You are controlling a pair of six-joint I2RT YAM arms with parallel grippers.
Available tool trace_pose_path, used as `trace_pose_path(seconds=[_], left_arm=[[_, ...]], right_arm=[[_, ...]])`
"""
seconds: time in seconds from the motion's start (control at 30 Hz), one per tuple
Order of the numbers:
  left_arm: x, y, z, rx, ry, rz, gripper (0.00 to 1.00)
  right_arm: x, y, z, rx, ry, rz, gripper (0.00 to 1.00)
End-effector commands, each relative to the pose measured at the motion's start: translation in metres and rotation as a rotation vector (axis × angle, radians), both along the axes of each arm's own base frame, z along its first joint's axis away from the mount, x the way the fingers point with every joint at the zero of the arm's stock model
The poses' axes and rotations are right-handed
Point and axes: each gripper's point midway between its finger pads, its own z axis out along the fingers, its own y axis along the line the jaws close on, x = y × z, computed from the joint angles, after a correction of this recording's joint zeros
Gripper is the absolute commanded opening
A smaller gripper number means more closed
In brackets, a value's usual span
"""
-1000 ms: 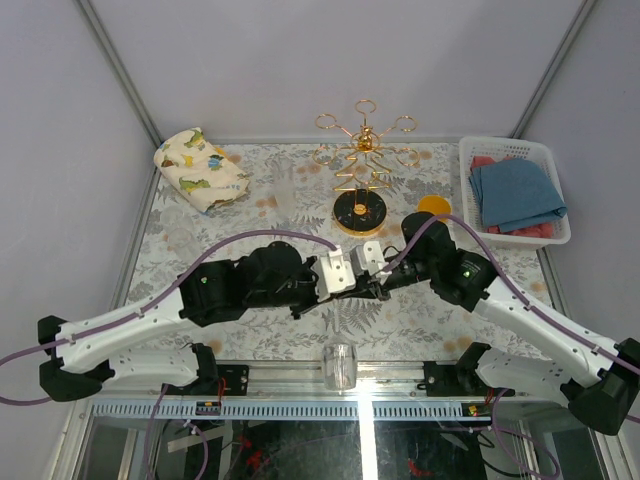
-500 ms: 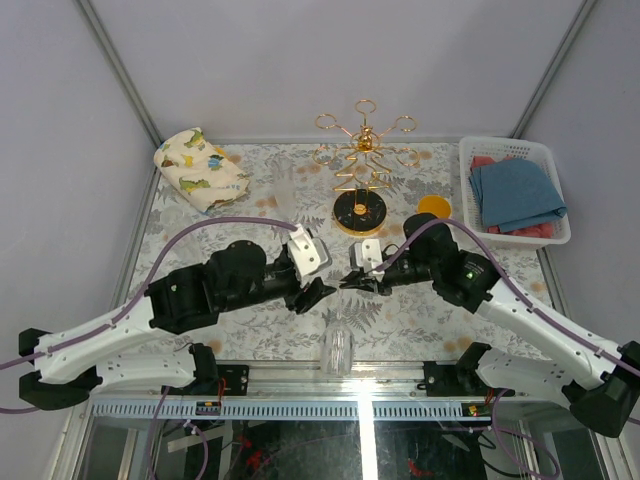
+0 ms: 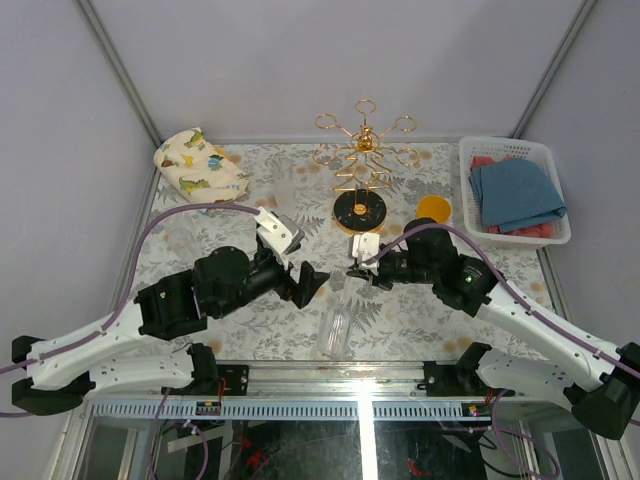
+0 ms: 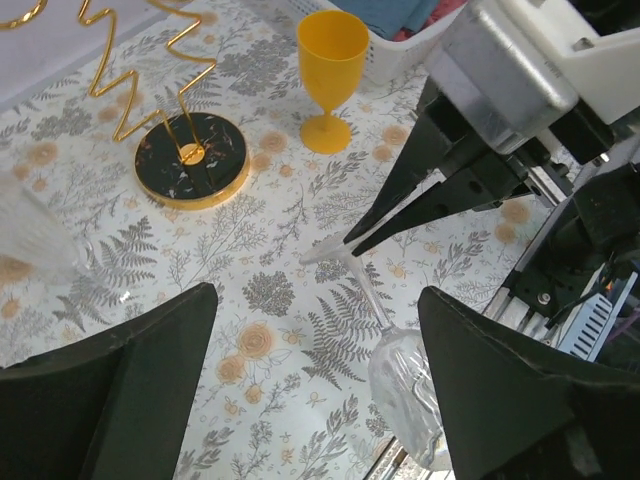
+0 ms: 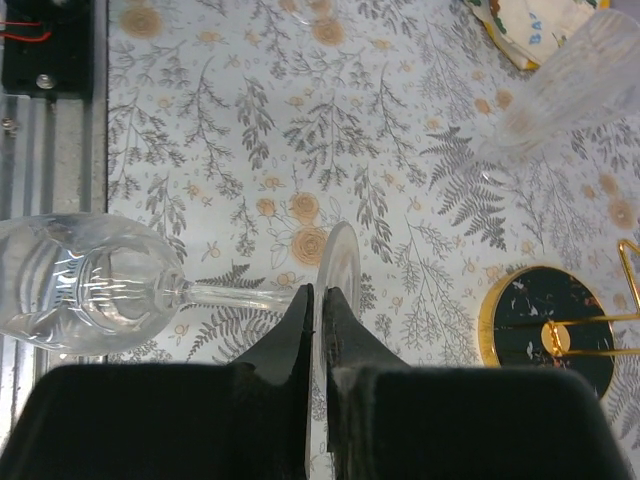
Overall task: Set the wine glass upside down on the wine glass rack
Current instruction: Turn the wine glass upside down at the wine rack.
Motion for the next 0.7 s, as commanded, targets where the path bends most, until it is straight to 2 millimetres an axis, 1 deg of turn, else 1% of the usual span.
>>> trace_pose_path(seconds=[0.0,0.1,0.17,0.3,0.4,0.57,0.67], left_arm=[[0.008,0.009,0.003,-0.110,0.044,0.114,0.82],[0.007,0.012,-0.002,-0.147,0.077,0.140,0.82],[0.007,0.014,-0.006,-0.173,0.098,0.153,0.82],[0.002,0.008,-0.010,-0.226,0.135,0.131,0.81],[0.001,0.005,-0.014,-0.235,0.146,0.128,0.80],[0.000,-0.006,-0.022,-0.235,0.162,0.101,0.78],[0.001,-0.013,-0.028,-0.218,0.174,0.095,0.74]], right_arm=[[0.016,-0.001,0.020,0.076,-0.057,-0.104,0.00],[0.019,-0.003,0.021,0.100,-0.078,-0.129,0.00],[0.022,-0.003,0.024,0.121,-0.091,-0.143,0.00],[0.027,-0.004,0.032,0.142,-0.127,-0.166,0.00],[0.031,-0.004,0.039,0.177,-0.160,-0.192,0.00],[0.027,0.004,0.052,0.213,-0.220,-0.191,0.00],[0.022,0.009,0.062,0.229,-0.258,-0.192,0.00]])
